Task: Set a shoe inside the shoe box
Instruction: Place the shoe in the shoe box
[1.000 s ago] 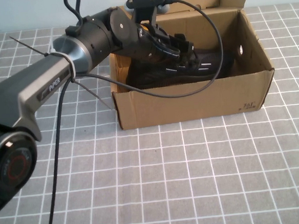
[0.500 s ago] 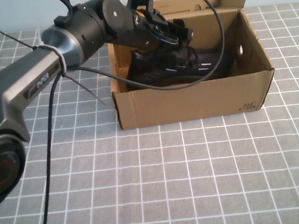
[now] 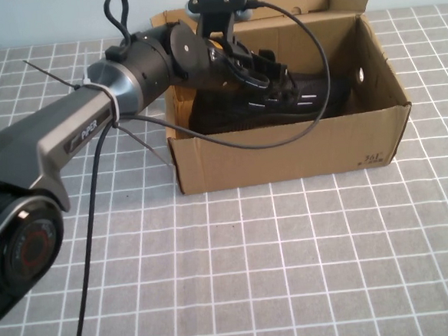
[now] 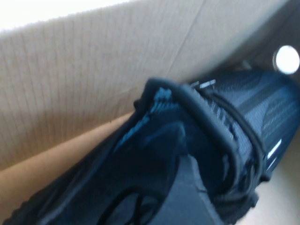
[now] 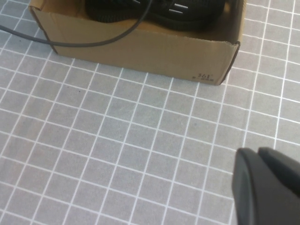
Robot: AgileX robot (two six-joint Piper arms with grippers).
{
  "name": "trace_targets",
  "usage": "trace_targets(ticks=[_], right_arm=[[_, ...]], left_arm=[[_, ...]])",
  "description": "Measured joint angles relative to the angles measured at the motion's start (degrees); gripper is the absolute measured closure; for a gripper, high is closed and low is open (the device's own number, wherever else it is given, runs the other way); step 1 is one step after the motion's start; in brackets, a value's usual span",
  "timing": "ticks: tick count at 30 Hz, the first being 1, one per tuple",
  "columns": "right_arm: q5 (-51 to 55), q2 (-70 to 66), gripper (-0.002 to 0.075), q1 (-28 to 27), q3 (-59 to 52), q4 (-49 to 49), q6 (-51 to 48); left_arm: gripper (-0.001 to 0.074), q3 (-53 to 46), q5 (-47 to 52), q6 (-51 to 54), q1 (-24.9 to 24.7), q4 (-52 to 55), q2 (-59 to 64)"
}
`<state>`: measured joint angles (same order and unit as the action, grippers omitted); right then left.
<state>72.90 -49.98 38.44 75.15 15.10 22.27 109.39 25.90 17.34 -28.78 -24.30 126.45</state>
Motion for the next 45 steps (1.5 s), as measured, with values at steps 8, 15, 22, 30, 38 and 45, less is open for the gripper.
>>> trace_targets(ticks=[8, 15, 22, 30, 38, 45], right_arm=[[0.0, 0.0, 0.0742, 0.0, 0.0, -0.5, 0.0], [0.0, 0.0, 0.0742, 0.0, 0.0, -0.7, 0.0], [0.0, 0.0, 0.0742, 0.0, 0.0, -1.2, 0.0], [0.0, 0.0, 0.0742, 0.0, 0.0, -1.4, 0.0], [0.0, 0.0, 0.0742, 0.0, 0.0, -1.9, 0.0], [0.0, 0.1, 0.0742, 0.0, -1.5, -3.1, 0.0]], left_arm=[[0.0284, 0.0, -0.9, 0.0, 0.0, -4.4, 0.2], [0.0284, 0.0, -2.7, 0.0, 0.0, -6.8, 2.1], [0.0314, 0.0, -6.0, 0.0, 0.0, -7.6, 3.5], [0.0503, 0.0, -9.4, 0.6, 0.0, -12.3, 4.3], [0.0705, 0.0, -9.7, 2.7, 0.0, -12.3, 5.3], [0.0734, 0.0, -10.2, 3.2, 0.0, -14.6, 5.4]])
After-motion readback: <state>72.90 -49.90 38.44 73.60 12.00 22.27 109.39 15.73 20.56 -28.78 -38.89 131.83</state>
